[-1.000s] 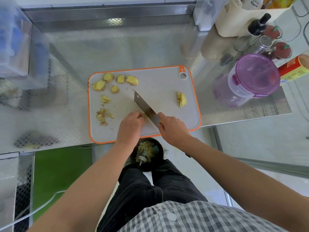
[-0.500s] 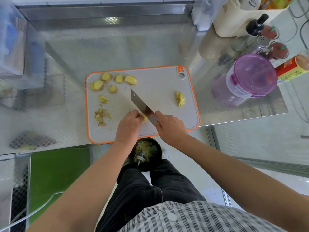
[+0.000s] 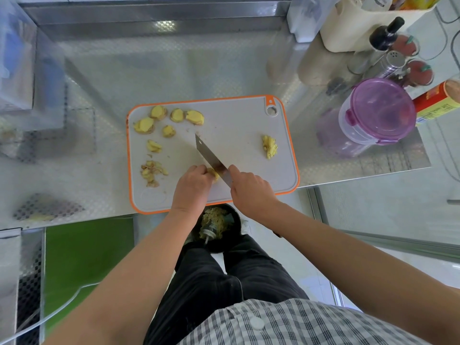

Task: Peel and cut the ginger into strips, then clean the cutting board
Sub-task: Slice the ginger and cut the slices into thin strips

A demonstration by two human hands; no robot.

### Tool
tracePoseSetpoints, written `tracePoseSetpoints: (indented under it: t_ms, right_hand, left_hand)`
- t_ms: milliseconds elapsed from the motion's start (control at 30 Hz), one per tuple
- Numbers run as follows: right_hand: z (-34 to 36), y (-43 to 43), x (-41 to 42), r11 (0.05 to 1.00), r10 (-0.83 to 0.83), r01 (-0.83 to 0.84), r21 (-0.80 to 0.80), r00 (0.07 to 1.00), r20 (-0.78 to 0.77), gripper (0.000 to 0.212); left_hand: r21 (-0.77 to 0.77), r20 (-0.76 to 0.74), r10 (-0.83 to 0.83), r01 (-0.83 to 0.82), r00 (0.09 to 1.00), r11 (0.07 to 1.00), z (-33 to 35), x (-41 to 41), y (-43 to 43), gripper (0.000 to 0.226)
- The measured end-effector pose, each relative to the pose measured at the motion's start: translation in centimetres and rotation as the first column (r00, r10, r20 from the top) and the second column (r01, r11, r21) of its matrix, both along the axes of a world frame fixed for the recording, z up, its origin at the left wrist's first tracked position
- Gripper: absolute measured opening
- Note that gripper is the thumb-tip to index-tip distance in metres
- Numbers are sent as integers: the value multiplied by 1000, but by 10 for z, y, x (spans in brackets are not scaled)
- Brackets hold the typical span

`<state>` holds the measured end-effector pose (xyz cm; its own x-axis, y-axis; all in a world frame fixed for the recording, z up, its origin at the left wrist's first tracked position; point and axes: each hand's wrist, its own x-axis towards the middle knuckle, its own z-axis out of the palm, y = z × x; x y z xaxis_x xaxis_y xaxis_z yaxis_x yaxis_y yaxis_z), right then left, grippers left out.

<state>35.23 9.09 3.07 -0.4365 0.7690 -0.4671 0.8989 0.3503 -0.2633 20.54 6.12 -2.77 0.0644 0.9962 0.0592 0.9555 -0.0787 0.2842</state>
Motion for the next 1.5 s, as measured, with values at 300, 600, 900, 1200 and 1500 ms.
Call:
tracePoseSetpoints:
  t_ms: [300, 600, 900, 1200, 1500]
  right_hand:
    - [-15, -6, -4, 998, -63, 64, 3, 996, -58, 13]
    - [2, 1, 0, 999, -45, 43, -11, 988, -146, 7]
    - [-7, -1, -10, 999, -52, 52, -12, 997, -54, 13]
    - [-10, 0, -5, 998, -64, 65, 5, 991, -119, 12]
    - [0, 0, -2, 1000, -13, 15, 13, 996, -92, 14]
  left_hand:
    - [-33, 68, -6, 8, 998, 999, -2, -3, 1, 29]
    - [-21, 60, -7, 8, 998, 1000, 1, -2, 0, 30]
    - [-33, 84, 10, -7, 996, 999, -3, -3, 0, 32]
    - [-74, 67, 18, -13, 998, 997, -6, -4, -2, 28]
    - [-37, 78, 10, -7, 997, 999, -2, -4, -1, 28]
